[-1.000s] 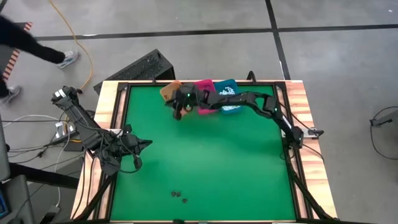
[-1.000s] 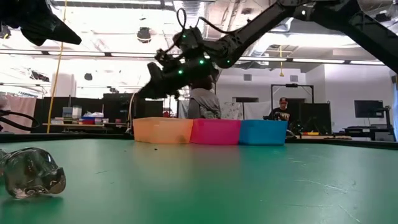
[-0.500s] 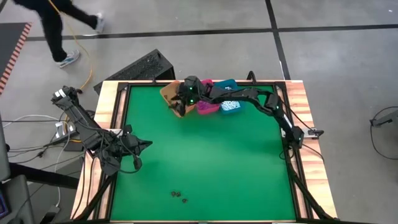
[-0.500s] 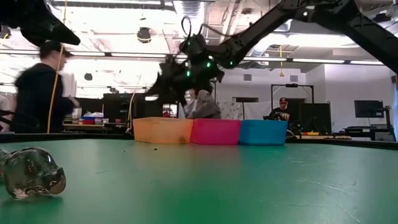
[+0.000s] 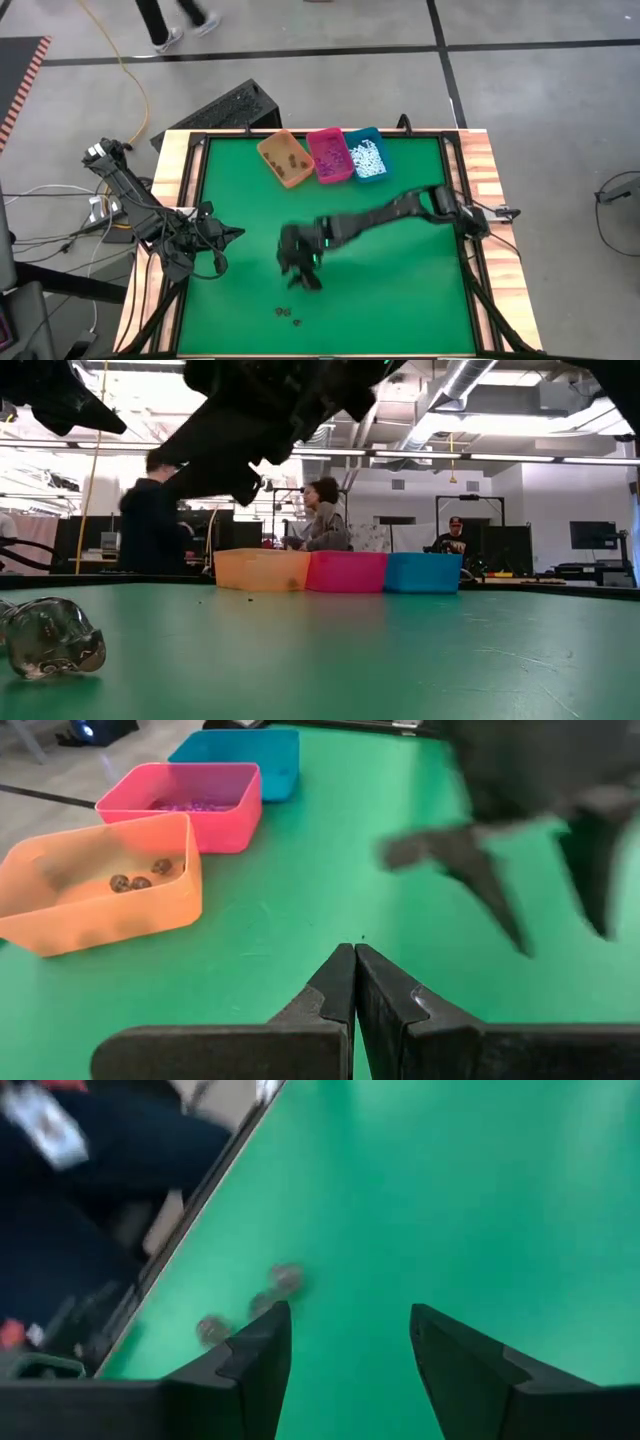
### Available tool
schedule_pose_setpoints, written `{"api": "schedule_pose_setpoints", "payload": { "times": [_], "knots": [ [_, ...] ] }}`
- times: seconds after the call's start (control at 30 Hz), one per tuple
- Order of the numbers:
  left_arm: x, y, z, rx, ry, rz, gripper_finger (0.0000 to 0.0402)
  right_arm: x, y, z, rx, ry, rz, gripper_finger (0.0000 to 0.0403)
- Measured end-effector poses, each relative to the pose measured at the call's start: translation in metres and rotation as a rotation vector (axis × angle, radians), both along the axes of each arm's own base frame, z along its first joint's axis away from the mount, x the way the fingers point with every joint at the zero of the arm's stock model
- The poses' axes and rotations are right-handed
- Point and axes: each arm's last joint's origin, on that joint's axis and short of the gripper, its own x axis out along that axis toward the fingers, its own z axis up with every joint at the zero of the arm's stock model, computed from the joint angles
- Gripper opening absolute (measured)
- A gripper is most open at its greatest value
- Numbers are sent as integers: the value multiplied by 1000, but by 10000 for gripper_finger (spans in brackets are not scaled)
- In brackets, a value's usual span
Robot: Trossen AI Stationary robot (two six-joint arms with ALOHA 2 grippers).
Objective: Sort Halloween decoration
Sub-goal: Put the transparent black skull toy into the orange bin
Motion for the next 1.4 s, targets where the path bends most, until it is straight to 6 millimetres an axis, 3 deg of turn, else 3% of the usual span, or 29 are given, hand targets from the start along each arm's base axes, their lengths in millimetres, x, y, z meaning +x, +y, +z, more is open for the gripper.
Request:
{"api": "schedule_pose_setpoints", "payload": {
  "times": [0.17,0.33,0.47,0.9,1.13,1.27,1.4],
  "knots": [
    [0,0,0,2,-2,2,0,-5,67,-30,-144,-1,42,230],
    [0,0,0,-4,-3,-1,0,-2,99,-45,-139,-79,58,230],
    [0,0,0,-2,0,-1,0,-5,113,-59,-152,-68,71,230],
    [-1,1,-3,22,-6,19,0,1,118,-71,-144,-122,79,230],
    [-1,1,-3,22,-5,18,0,6,119,-88,-116,-112,67,228],
    [-1,1,-3,21,-3,17,0,6,116,-92,-110,-78,51,211],
    [-1,1,-3,20,-1,15,0,7,109,-94,-135,-60,15,169]
  ]
}}
